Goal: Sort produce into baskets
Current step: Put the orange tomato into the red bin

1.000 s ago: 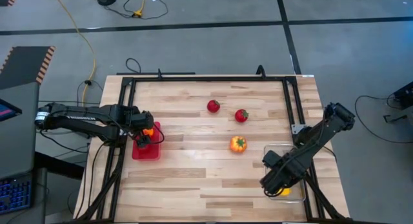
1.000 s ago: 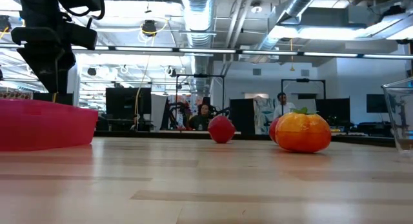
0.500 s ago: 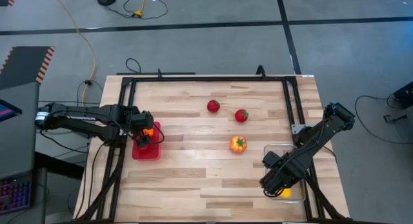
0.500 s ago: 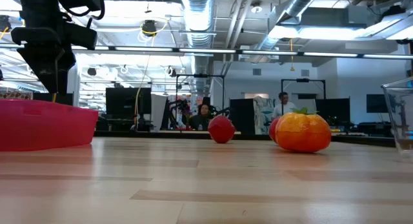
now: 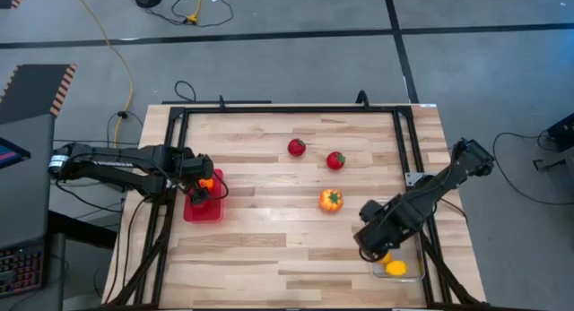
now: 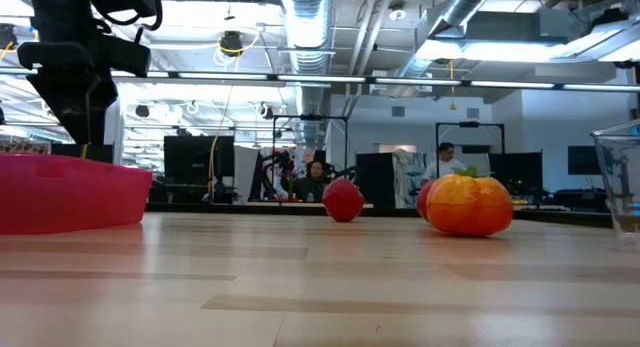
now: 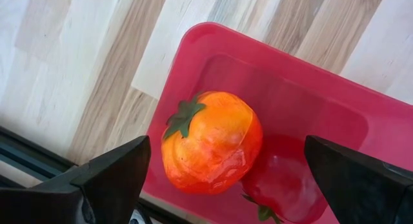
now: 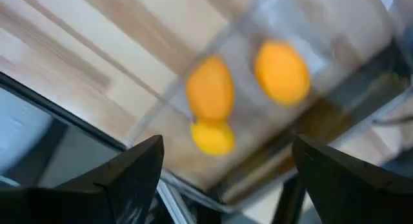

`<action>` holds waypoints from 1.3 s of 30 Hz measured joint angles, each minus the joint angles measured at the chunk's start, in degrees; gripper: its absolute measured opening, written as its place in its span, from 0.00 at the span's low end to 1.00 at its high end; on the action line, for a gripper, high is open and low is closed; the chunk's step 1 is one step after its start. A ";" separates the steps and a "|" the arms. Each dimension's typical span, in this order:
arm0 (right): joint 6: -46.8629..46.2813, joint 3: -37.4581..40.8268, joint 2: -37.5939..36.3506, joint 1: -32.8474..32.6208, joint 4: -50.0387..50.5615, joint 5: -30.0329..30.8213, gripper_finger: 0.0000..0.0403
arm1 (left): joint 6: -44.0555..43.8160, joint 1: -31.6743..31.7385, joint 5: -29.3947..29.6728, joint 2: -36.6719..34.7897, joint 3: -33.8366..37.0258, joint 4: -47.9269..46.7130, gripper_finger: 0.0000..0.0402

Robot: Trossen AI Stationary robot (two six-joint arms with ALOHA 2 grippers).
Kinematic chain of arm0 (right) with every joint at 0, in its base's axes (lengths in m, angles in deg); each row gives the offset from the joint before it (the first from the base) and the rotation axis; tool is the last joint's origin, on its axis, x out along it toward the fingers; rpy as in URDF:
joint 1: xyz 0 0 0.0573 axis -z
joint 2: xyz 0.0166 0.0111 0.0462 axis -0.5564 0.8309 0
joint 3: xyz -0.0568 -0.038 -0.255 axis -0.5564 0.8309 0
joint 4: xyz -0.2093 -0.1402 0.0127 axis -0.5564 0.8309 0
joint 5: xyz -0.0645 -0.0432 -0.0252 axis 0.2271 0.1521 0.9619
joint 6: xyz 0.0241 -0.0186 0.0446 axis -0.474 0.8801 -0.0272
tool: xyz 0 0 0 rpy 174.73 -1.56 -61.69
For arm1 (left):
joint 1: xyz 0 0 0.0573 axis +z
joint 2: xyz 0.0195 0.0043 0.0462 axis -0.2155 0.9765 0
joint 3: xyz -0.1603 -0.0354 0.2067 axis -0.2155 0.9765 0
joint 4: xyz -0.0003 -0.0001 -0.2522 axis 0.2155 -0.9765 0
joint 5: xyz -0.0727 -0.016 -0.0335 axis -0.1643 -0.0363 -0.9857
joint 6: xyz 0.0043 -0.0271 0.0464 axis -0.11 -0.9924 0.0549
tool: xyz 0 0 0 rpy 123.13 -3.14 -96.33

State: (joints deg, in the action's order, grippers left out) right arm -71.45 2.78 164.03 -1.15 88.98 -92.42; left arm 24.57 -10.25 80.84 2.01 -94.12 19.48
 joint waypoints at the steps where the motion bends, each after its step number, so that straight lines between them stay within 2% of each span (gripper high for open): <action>1: -0.02 -0.67 -0.26 0.88 -0.02 1.59 0.92 | 0.00 0.00 0.00 0.00 0.00 0.08 0.99; 6: 1.57 -2.37 -0.99 5.58 -2.60 9.79 0.92 | 0.02 0.00 0.00 0.00 0.00 0.42 0.99; 10: 10.20 -2.35 -0.38 9.44 -8.44 13.74 0.92 | 0.02 0.00 0.00 0.00 0.00 0.41 0.99; 18: 32.49 -2.30 1.59 15.13 -24.66 14.29 0.92 | 0.02 0.00 0.00 0.01 0.00 0.39 0.99; 25: 36.47 -2.30 4.30 17.59 -35.54 14.43 0.92 | 0.00 0.00 0.01 0.02 0.01 0.41 0.99; 29: 41.27 -2.30 7.54 18.09 -31.58 14.56 0.92 | -0.04 0.00 0.00 0.03 0.02 0.41 0.99; 39: 44.17 -2.26 18.21 23.31 -14.56 14.84 0.91 | -0.09 0.00 0.00 0.02 0.02 0.65 0.99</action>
State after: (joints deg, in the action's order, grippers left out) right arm -27.28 0.52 182.24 22.16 74.42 -77.59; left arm 24.48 -10.25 80.84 2.04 -94.10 20.13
